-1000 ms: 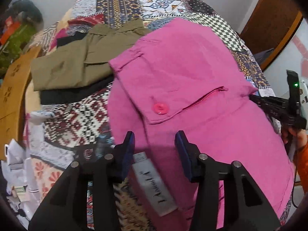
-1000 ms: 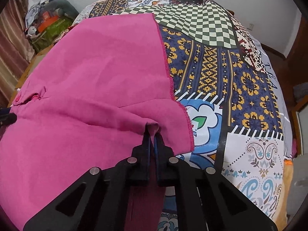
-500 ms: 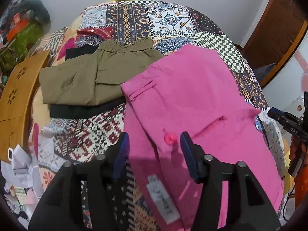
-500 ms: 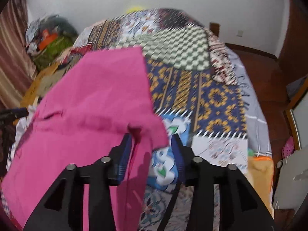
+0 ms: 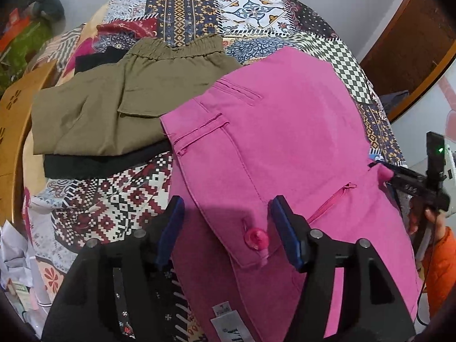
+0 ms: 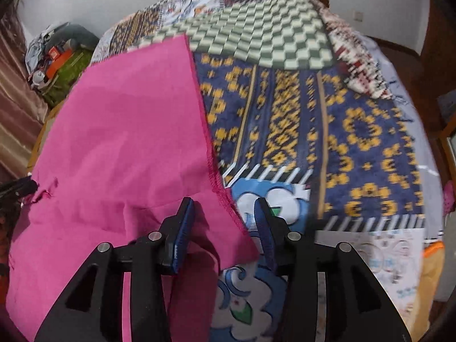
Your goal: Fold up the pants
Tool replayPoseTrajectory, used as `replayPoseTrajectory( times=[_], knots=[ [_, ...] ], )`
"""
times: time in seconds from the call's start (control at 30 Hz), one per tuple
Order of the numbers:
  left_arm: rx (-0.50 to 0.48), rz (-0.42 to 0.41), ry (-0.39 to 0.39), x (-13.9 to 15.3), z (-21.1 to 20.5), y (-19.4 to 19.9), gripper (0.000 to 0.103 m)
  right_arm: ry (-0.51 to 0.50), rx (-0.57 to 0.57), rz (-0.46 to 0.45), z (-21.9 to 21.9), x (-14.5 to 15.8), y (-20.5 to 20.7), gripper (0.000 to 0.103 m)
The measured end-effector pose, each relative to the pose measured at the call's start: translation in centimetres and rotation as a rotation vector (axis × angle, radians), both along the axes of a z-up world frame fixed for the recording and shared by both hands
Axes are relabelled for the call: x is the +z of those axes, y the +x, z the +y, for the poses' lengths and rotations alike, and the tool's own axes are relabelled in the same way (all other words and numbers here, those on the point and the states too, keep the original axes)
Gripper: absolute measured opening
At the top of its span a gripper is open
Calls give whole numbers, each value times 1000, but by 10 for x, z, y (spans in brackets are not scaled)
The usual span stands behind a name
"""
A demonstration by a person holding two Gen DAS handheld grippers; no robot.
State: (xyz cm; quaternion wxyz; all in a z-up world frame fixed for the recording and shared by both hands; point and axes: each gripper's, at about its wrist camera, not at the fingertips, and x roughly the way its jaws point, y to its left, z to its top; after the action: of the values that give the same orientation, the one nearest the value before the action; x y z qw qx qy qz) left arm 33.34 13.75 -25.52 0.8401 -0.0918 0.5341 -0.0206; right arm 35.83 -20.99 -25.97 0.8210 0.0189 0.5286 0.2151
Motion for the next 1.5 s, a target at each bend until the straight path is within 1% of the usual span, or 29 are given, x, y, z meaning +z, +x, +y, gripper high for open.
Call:
replayPoseTrajectory(
  times=[0.03,0.07,0.1,0.13,0.2,0.23,0.27,0.33,0.43,0.47,0.5,0.6,0.67,0.73,0.83,0.9,0.97,1.03,1.07,1.1,1.23,1.33,1.4,1.47,1.5],
  knots=[
    [-5,0,4,-1,-2,0,63,-5,5,-14,2,-2,-2,39],
    [-13,-4,17,-1,-4,0,60,-13,17,-25,4,-3,-4,35],
    [-25,-12,31,-1,-7,0,58,-12,40,-26,6,-3,-6,21],
    [-38,-18,51,-1,-11,0,53,-13,61,-24,8,-4,-8,12],
    [-50,-28,88,-1,-16,0,47,-44,94,-50,12,-4,-14,7],
    [-54,-34,103,0,-18,0,41,-58,105,-61,13,-4,-16,6],
    [-50,-38,119,0,-19,0,33,-74,114,-71,14,-4,-18,5],
    [-41,-35,170,-1,-19,1,21,-91,115,-79,14,-6,-22,5],
    [-46,-15,270,-9,-19,2,19,-99,91,-82,11,-7,-23,4],
    [-43,-10,299,-12,-19,1,16,-111,87,-90,12,-8,-25,4],
    [-36,-3,325,-15,-17,0,15,-119,85,-96,11,-9,-28,4],
    [-28,-12,290,-15,-10,-6,15,-131,84,-97,10,-11,-30,4],
    [-39,-28,289,-11,-9,-10,15,-132,81,-89,7,-9,-29,4],
    [-49,-32,292,-6,-8,-16,15,-146,83,-81,5,-5,-29,5],
    [-32,-55,262,11,5,-22,16,-144,74,-56,-4,4,-29,8],
    [5,-80,226,23,20,-24,21,-120,41,-59,-17,14,-30,9],
    [38,-96,189,33,34,-20,31,-86,9,-65,-31,25,-33,11],
    [73,-111,167,40,45,-15,35,-67,-12,-81,-38,36,-33,17],
    [92,-113,156,42,50,-9,35,-60,-21,-97,-43,43,-33,18],
    [106,-107,145,43,54,-4,35,-56,-24,-108,-43,48,-33,22],
    [144,-77,78,39,61,20,35,-45,-14,-167,-36,69,-26,30],
    [150,-52,53,29,60,44,37,-39,-1,-198,-16,78,-15,34],
    [149,-40,52,23,58,53,42,-25,12,-217,-2,82,-3,35],
    [150,-23,37,16,57,64,55,-21,23,-226,10,82,11,39],
    [152,-16,26,12,57,68,58,-20,27,-229,14,82,16,43]
  ],
)
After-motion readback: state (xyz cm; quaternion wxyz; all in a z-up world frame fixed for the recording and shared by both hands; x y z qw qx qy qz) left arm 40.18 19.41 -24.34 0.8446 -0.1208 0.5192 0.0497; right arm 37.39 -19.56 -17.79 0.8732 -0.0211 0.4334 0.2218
